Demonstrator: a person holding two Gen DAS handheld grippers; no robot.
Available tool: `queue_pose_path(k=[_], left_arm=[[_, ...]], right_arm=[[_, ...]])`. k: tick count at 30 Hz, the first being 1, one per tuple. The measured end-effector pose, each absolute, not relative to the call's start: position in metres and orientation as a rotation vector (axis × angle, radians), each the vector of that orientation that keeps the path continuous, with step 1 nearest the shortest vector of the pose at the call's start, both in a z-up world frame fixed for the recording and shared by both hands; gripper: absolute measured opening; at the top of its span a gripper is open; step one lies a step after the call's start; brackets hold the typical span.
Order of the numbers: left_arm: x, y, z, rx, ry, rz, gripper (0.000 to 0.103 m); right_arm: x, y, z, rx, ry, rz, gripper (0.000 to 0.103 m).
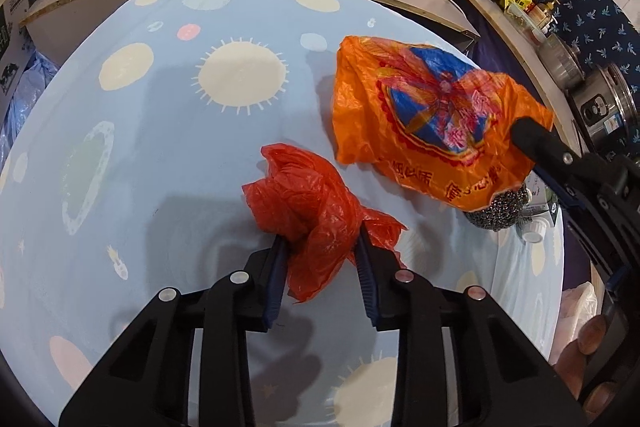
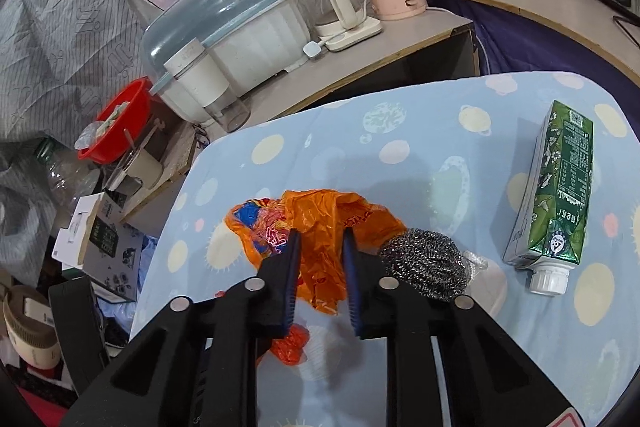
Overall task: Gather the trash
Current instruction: 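Grasp the red bag with the left gripper while the right gripper grasps the orange bag, then carry the held red and orange bags over the trash bin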
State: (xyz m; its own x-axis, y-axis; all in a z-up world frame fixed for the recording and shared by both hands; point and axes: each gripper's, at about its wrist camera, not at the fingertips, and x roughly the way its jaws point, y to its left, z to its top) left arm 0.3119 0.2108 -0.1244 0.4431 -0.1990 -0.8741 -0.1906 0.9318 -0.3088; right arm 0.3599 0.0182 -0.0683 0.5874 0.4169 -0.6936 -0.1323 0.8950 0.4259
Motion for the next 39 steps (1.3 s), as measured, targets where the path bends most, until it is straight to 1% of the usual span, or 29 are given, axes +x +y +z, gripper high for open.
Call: queue_pose_path(k=[8,15,24,31,39], left_arm=[[0.293,0.212,-0.110,-0.395,1.098,-0.020,0.029],[0.270,0.201,-0.079,-0.382,1.051,-0.060,0.029],[0.225,0.163,-0.035,-0.321,0.992,-0.145,0.029],[0.192,0.121,-0.010,-0.249,0.954,-0.226,0.029],[0.157,0.060,0.008,-0.153,0.929,-0.316,0.029]], right_arm=[[0.329,0.003,-0.033,0.385,0.810,0.334,0.008],[0.294,-0.024,0.008,0.396,0.716,0.286,0.008],[0.232,-0.076,0.049,0.413,0.610,0.201,0.008],[0.181,-0.125,0.063,0.447,0.553,0.125,0.008],[0.127,-0.187,0.061,0.498,0.519,0.022,0.008]])
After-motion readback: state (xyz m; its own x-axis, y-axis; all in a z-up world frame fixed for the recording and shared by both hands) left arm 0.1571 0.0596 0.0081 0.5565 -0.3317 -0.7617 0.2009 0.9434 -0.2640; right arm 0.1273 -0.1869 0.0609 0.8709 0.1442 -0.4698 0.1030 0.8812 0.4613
